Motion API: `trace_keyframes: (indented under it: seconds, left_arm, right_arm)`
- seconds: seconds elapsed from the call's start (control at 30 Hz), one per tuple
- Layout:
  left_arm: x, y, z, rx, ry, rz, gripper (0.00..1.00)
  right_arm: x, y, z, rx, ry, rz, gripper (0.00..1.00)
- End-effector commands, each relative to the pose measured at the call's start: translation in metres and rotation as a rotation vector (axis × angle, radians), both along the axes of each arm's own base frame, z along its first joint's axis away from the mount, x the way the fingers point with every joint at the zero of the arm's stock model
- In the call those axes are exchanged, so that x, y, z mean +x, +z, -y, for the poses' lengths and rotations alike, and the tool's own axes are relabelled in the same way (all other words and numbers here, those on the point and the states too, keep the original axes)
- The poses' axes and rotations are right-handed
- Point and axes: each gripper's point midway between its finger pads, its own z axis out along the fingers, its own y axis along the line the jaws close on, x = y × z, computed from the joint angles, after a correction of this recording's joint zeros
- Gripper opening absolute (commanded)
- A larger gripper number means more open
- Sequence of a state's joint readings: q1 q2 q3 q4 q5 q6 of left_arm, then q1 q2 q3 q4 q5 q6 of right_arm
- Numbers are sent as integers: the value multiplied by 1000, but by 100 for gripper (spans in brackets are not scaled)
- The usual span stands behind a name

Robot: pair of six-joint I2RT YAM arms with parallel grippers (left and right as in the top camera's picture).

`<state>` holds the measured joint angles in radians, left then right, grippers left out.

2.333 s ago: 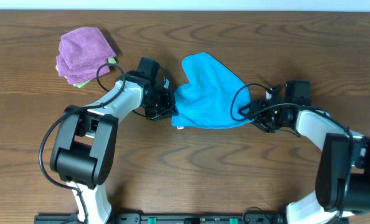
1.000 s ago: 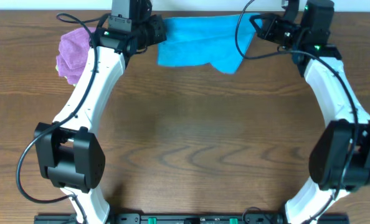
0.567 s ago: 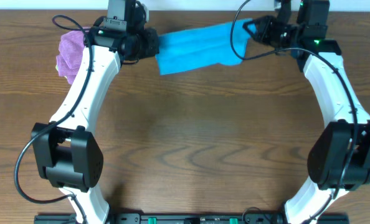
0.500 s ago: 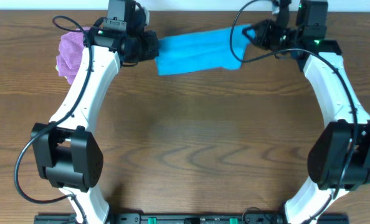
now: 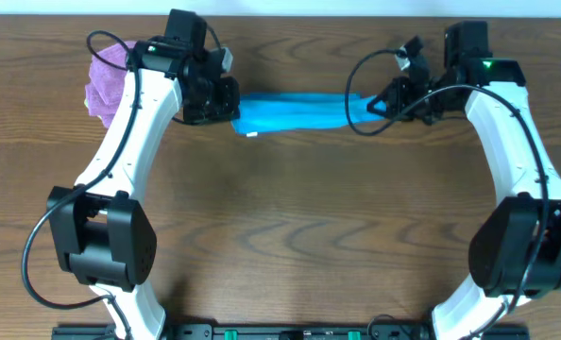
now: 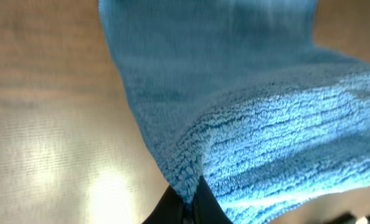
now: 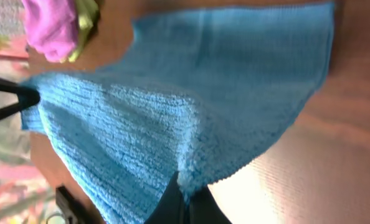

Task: Fold the cloth
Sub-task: 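Lower the stretched blue cloth onto the table with both grippers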

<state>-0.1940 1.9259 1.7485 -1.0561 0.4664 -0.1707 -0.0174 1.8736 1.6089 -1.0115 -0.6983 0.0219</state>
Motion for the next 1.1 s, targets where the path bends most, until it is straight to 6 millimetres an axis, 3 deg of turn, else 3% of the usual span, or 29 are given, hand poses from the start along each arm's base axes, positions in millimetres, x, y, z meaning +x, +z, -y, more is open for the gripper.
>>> trace_keyframes:
  seconds: [0.0,0.13,0.3,0.7,0.87,1.07]
  left_arm:
    - [-16,-7,-7,44,-35,-32,6]
    - [-38,-31,-3,59,-58,-117,6]
    - [-67,-59,6,73,-97,-205,6]
    - [-130,-114,18,119,-122,-380,6]
    - [-140,-117,22,106,-121,-407,6]
    - [-127,-99,26,80,-75,-323,6]
  right_arm:
    - [-5,6,9,-70,51,58,2]
    - [-20,-3,10,-84,86,11,2]
    - [-44,-33,10,-84,97,-70,1]
    - [-123,-90,7,-79,101,-150,2]
    - [-145,-104,7,-80,102,-193,1]
    - [-123,-106,11,-102,51,-121,2]
